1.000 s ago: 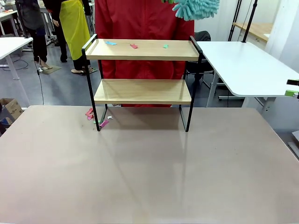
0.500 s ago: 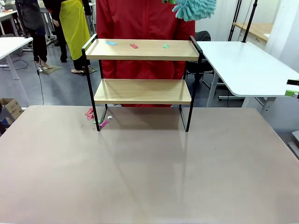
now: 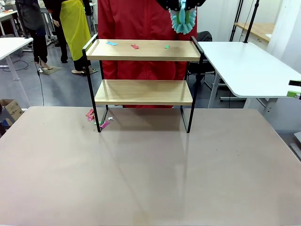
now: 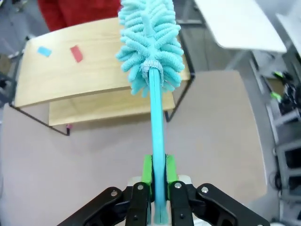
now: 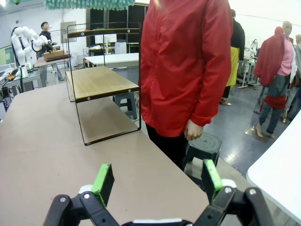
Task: Clean the shelf.
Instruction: Clean the specific section of the Shelf indicated by the human with the Duster.
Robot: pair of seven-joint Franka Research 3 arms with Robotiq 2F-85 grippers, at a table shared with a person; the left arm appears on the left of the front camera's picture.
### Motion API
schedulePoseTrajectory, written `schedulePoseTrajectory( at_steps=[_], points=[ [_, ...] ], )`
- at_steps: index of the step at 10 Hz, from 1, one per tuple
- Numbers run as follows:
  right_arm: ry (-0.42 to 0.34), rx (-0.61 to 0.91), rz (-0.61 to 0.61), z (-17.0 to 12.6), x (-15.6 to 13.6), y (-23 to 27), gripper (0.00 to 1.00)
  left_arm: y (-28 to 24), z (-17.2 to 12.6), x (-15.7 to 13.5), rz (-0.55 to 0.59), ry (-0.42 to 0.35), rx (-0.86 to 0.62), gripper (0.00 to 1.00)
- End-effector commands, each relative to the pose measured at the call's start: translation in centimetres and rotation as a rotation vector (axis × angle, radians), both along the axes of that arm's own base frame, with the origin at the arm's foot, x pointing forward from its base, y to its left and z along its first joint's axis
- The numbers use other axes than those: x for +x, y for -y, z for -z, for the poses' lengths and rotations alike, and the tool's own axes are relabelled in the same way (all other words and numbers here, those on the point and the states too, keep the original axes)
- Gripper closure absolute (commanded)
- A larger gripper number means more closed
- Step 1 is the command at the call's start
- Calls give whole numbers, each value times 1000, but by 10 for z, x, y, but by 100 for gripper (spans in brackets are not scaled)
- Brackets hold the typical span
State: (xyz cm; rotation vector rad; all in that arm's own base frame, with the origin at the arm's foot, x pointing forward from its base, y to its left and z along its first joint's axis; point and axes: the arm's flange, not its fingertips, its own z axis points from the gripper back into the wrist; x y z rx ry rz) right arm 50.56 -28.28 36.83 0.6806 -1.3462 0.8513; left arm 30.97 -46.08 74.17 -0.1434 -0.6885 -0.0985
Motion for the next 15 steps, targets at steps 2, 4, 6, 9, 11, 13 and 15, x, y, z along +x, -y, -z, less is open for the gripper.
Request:
schedulePoseTrajectory(
  at_steps=[2, 4, 6, 9, 11, 13, 15],
  points=[
    [-24, -17, 12, -6, 0, -4, 0, 21, 14, 4, -86, 74, -4, 86],
    [-24, -17, 12, -6, 0, -4, 0, 34, 27, 9, -73, 69, -25, 86],
    [-24, -17, 12, -6, 0, -4, 0, 45, 35, 10, -88, 33, 3, 86],
    [-24, -17, 12, -6, 0, -4, 0, 58, 53, 12, -62, -50, -4, 86],
    [-24, -17, 12, -6, 0, -4, 0, 62, 64, 17, -78, -86, 5, 86],
    [-24, -17, 12, -6, 0, -4, 0, 62, 63, 23, -115, -112, 24, 86],
    [-24, -17, 12, -6, 0, -4, 0, 59, 72, 23, -75, -83, 33, 86]
  ],
)
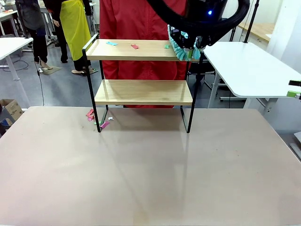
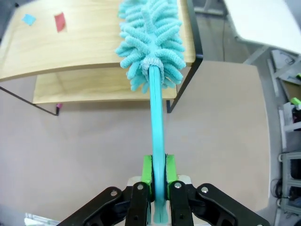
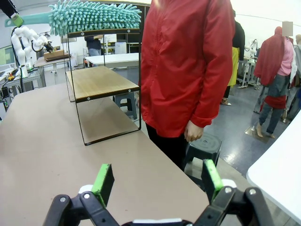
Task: Clean the shelf.
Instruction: Clean the specific section of the Shelf indicated by the human with the Duster.
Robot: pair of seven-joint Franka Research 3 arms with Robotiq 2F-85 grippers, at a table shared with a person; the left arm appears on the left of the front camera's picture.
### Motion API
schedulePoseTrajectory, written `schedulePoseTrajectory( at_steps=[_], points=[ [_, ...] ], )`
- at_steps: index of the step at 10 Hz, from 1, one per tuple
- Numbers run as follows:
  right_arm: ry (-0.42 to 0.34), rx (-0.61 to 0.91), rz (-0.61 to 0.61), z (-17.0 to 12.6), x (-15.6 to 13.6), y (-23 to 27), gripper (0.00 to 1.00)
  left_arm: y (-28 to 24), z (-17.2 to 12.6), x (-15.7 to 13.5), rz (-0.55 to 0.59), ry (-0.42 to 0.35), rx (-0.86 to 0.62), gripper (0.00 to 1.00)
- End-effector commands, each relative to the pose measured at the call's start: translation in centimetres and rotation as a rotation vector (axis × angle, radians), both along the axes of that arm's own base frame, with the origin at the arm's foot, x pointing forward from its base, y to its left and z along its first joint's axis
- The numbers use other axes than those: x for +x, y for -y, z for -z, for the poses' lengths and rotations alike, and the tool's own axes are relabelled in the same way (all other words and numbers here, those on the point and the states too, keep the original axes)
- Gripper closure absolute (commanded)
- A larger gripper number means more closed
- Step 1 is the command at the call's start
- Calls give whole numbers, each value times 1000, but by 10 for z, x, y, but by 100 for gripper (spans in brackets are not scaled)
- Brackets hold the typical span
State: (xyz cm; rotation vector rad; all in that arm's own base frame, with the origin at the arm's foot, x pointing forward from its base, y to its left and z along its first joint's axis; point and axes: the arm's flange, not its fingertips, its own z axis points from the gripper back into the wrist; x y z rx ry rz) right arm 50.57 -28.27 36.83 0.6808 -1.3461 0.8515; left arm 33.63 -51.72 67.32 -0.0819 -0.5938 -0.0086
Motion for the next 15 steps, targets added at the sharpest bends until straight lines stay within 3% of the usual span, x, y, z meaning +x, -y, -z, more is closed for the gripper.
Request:
schedulePoseTrajectory(
  at_steps=[1, 11, 15],
  points=[
    [-24, -17, 13, -6, 0, -3, 0, 0, 1, 0, 1, 1, 0, 86],
    [-24, -17, 13, -6, 0, -3, 0, -74, 6, 28, -6, -165, 145, 86],
    [-24, -17, 13, -6, 0, -3, 0, -119, 11, 35, -87, -189, 199, 86]
  ],
)
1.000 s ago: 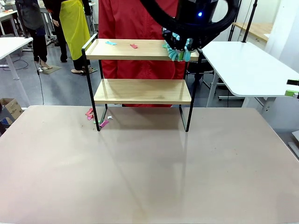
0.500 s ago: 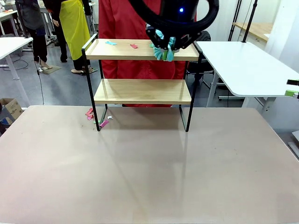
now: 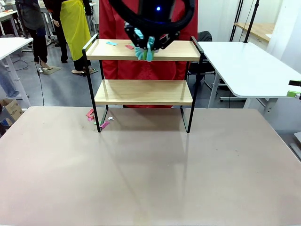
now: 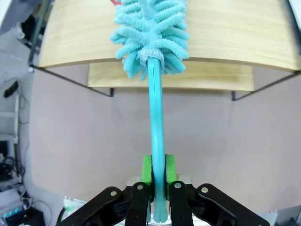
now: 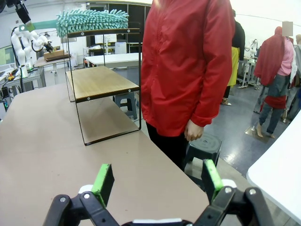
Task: Clean the shelf.
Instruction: Clean the specific section of the Shelf indicated by the human with the Duster.
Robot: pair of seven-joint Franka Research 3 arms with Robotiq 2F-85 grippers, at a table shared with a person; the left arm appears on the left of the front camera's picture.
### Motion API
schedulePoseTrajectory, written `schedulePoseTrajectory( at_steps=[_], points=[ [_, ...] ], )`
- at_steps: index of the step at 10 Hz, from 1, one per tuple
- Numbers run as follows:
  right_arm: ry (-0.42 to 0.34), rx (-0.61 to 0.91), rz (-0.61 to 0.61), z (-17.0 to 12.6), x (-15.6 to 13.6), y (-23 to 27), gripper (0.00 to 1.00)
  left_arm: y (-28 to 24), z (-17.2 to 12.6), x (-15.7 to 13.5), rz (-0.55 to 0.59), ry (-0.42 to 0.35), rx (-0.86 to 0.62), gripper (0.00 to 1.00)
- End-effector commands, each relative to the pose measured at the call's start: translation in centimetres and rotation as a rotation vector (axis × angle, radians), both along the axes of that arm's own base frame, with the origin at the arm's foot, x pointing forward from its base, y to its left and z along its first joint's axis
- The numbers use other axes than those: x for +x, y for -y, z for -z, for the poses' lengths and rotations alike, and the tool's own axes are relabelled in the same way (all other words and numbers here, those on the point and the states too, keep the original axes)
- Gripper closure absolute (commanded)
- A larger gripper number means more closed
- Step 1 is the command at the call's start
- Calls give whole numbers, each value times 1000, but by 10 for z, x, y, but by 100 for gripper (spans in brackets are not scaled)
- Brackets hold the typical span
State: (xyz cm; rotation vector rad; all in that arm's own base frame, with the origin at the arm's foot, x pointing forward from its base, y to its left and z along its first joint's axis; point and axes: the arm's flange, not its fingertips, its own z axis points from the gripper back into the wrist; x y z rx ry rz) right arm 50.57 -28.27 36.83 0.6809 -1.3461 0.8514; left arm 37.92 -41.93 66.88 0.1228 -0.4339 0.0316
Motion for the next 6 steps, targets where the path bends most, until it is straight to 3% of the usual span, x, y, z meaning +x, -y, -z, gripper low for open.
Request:
schedulePoseTrajectory(
  at_steps=[1, 6],
  points=[
    [-24, -18, 13, -6, 0, -3, 0, -33, 8, -6, -7, -36, 38, 86],
    [-24, -18, 13, -6, 0, -3, 0, -70, 15, 5, -72, -55, 178, 86]
  ],
)
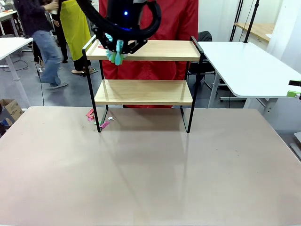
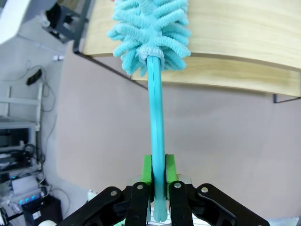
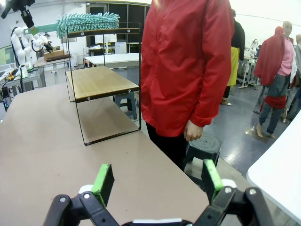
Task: Clean the shelf.
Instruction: Clean the specific section of the Shelf indicated by the human with the Duster.
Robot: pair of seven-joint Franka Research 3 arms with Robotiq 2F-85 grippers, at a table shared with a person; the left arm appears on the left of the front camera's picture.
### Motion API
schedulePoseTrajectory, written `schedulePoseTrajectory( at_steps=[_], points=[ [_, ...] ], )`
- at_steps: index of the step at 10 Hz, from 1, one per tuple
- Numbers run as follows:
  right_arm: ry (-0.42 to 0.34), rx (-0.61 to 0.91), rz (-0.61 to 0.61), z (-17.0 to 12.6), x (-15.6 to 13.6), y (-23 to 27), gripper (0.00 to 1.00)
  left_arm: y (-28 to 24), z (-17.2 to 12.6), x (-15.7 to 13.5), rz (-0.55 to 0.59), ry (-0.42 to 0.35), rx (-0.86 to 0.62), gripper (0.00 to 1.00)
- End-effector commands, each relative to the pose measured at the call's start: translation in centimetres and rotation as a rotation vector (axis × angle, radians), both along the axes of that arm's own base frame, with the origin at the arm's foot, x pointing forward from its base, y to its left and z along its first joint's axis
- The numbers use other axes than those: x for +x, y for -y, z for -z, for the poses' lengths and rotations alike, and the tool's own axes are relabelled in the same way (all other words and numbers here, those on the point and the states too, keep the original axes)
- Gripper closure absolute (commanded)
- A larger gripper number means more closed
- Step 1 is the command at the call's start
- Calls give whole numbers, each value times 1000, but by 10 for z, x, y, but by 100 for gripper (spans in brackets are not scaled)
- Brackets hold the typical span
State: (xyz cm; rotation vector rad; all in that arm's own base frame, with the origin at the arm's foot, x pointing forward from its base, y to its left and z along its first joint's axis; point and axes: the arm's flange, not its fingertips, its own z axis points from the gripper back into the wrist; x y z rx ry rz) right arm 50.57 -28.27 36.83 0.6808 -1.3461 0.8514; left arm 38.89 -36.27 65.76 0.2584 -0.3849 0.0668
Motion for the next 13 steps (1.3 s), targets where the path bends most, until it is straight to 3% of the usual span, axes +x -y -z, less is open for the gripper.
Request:
schedulePoseTrajectory(
  at_steps=[1, 5, 10, 11, 12, 13],
  points=[
    [-24, -18, 13, -6, 0, -3, 0, -20, 5, -4, -34, -10, 103, 86],
    [-24, -18, 13, -6, 0, -3, 0, -33, 2, -19, -159, 52, 272, 86],
    [-24, -18, 13, -6, 0, -3, 0, -33, -20, -50, -189, 195, 265, 86],
    [-24, -18, 13, -6, 0, -3, 0, -28, -19, -50, -128, 205, 214, 86],
    [-24, -18, 13, -6, 0, -3, 0, -30, -27, -47, -189, 144, 264, 86],
    [-24, -18, 13, -6, 0, -3, 0, -30, -27, -47, -189, 144, 264, 86]
  ],
)
